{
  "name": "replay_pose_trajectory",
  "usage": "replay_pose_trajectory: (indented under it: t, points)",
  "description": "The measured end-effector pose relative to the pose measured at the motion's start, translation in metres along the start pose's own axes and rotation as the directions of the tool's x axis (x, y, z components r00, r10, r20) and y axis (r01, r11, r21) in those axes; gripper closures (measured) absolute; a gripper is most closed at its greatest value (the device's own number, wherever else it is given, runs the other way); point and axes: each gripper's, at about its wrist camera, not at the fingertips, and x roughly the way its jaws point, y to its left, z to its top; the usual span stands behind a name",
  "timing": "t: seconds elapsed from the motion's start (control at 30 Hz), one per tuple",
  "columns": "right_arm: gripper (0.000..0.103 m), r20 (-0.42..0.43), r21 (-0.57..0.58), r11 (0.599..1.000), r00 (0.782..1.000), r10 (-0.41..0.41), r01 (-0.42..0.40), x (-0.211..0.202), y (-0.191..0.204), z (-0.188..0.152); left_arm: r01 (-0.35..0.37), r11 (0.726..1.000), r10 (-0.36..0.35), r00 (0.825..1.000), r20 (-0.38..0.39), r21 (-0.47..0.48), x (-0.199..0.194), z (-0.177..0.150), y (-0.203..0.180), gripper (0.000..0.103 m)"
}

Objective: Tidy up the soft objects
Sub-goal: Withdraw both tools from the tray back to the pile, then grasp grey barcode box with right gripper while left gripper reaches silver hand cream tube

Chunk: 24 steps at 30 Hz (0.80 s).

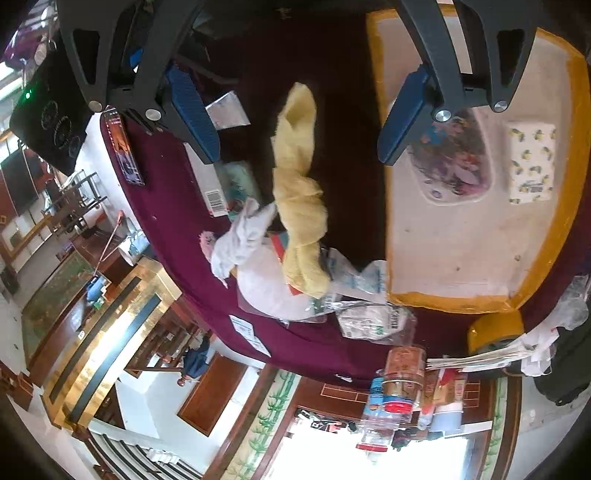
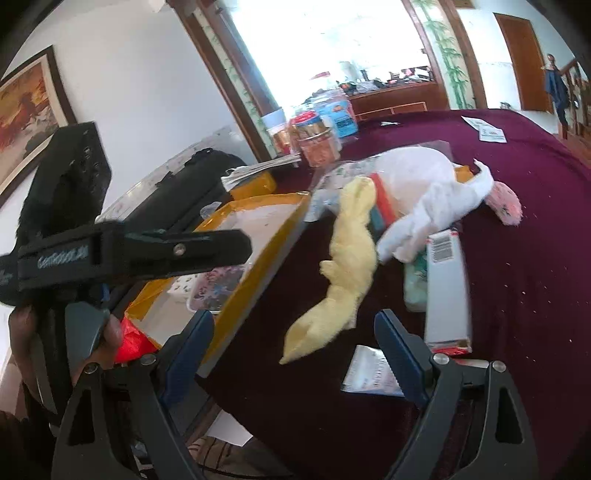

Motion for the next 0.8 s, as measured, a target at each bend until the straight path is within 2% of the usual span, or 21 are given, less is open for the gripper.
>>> replay_pose_trajectory:
  t: [0.2, 0.4, 0.8]
  points:
    - [0.015, 0.007, 0.040, 0.999, 1.000, -0.022, 0.022, 0.001, -0.009, 0.002, 0.020, 1.000, -0.020, 0.999, 0.039, 0.003, -0.004, -0.004, -0.006, 0.013]
    - [0.016, 0.031, 0.055, 0.994, 0.995, -0.094, 0.092, -0.002, -0.014, 0.003, 0.015, 1.000, -0.016, 0.999, 0.036, 0.011, 0.002, -0.008, -0.010, 0.013]
    - [0.030, 0.058, 0.114, 0.983, 0.986, -0.154, 0.147, -0.016, -0.038, 0.009, 0.031, 0.999, -0.031, 0.999, 0.020, 0.010, 0.008, -0.011, -0.012, 0.013]
